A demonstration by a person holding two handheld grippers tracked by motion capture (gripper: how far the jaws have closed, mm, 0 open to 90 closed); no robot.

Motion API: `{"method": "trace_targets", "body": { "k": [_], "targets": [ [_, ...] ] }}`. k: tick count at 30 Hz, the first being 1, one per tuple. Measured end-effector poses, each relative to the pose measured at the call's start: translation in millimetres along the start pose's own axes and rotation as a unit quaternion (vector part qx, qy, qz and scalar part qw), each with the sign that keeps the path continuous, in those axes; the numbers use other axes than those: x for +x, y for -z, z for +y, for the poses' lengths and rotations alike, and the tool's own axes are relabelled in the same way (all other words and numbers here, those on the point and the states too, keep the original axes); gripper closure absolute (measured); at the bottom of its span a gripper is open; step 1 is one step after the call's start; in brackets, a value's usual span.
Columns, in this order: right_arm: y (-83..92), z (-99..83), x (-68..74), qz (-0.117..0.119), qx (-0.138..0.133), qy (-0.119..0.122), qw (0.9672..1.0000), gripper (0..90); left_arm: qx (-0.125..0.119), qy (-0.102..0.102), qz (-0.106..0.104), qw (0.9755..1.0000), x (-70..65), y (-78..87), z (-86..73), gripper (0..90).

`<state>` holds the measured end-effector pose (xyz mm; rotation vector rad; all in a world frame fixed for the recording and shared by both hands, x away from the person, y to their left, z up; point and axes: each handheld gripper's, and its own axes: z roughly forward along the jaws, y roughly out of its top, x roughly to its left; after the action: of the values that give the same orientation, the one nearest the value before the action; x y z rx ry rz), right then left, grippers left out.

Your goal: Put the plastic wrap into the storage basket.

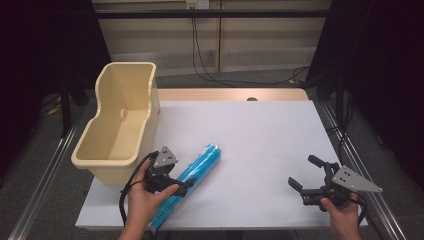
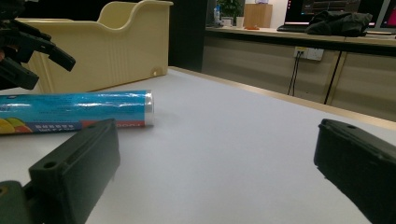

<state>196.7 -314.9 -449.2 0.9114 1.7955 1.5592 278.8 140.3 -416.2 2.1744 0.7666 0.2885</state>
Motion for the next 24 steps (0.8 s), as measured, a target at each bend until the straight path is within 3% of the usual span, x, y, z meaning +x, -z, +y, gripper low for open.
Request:
{"method": "trace_targets", "body": {
  "k": [1, 2, 3, 4, 9, 10, 13, 14, 15, 20, 21, 24],
  "targets": [
    [0.0, 0.1, 0.2, -0.001, 0.001, 0.001, 1.0000, 0.0, 0.000, 0.000, 0.000, 1.0000, 0.0, 0.0, 0.0, 1.5],
    [0.0, 0.2, 0.5, -0.002, 0.001, 0.002, 1.0000, 0.0, 0.024, 0.005, -0.005, 0.9997, 2.1, -3.6, 2.0, 1.5],
    [0.1, 0.4, 0.8, -0.002, 0.001, 0.003, 1.0000, 0.1, 0.024, 0.005, -0.005, 0.9997, 2.1, -3.6, 2.0, 1.5],
    [0.3, 0.5, 0.7, -0.002, 0.001, 0.005, 1.0000, 0.1, 0.047, 0.012, -0.009, 0.9988, 4.6, -6.8, 3.1, 0.8],
    [0.5, 0.2, -0.1, -0.004, 0.003, 0.007, 1.0000, 0.1, 0.083, 0.026, -0.010, 0.9962, 6.6, -10.4, 6.5, 0.0],
    [0.2, -0.1, -0.3, -0.004, 0.004, 0.006, 1.0000, 0.1, 0.105, 0.029, 0.003, 0.9941, 5.1, -14.1, 8.3, 0.0],
    [0.0, 0.0, 0.0, -0.005, 0.005, 0.008, 0.9999, 0.2, 0.147, 0.020, 0.004, 0.9889, 2.6, -19.9, 9.9, 0.0],
    [-0.1, 0.2, 0.4, -0.005, 0.004, 0.007, 1.0000, 0.2, 0.147, 0.020, 0.004, 0.9889, 2.6, -19.9, 9.9, 0.0],
    [0.1, 0.3, 0.1, -0.005, 0.005, 0.011, 0.9999, 0.2, 0.163, 0.019, 0.006, 0.9865, 2.1, -22.3, 10.5, 0.7],
    [0.3, 0.2, 0.4, -0.004, 0.006, 0.012, 0.9999, 0.2, 0.173, 0.023, 0.001, 0.9847, 2.1, -25.1, 11.3, 4.5],
    [0.2, 0.2, 0.2, -0.005, 0.006, 0.010, 0.9999, 0.2, 0.181, 0.024, -0.008, 0.9832, 2.1, -26.2, 11.0, 5.9],
    [0.3, 0.2, -0.2, -0.005, 0.006, 0.011, 0.9999, 0.3, 0.201, 0.021, -0.005, 0.9794, 0.4, -28.9, 10.0, 6.8]
  ]
}}
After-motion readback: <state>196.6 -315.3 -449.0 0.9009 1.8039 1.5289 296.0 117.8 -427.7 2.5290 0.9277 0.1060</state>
